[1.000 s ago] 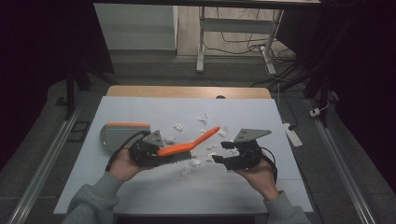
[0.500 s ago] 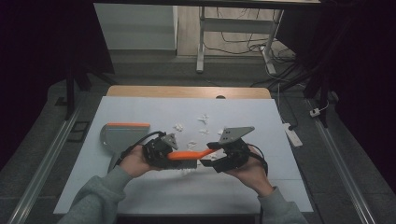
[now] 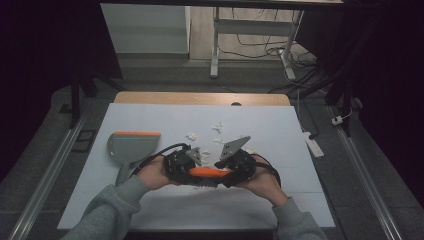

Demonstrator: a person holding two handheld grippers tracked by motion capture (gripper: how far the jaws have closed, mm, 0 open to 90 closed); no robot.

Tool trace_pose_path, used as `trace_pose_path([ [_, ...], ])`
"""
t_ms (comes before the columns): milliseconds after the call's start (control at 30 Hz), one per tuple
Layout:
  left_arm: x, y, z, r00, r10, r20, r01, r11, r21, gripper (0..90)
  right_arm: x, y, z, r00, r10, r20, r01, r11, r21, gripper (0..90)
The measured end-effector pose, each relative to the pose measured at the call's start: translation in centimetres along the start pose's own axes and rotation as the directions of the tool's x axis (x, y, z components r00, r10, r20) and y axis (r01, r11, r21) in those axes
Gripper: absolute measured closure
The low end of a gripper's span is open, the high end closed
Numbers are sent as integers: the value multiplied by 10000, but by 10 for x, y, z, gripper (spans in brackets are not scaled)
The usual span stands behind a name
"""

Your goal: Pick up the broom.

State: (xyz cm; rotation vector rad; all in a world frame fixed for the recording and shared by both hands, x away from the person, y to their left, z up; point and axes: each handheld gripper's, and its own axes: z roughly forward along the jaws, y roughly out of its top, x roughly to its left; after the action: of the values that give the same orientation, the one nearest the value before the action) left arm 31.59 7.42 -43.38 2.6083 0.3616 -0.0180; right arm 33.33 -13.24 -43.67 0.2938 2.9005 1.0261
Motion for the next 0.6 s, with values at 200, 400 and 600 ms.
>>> trace_pose_path([
  [200, 2, 0, 0, 9985, 268, 483, -267, 9996, -28, 794, 1, -3, 6, 9975, -555, -448, 570, 9978, 331, 627],
  [400, 2, -2, 0, 9969, 381, 682, -373, 9992, -126, 790, 5, -5, 7, 9922, -932, -830, 974, 9941, 485, 674],
  [600, 6, -5, -5, 9958, 336, 851, -300, 9986, -442, 778, 6, -5, 4, 9913, -1081, -749, 1087, 9941, 41, 682],
])
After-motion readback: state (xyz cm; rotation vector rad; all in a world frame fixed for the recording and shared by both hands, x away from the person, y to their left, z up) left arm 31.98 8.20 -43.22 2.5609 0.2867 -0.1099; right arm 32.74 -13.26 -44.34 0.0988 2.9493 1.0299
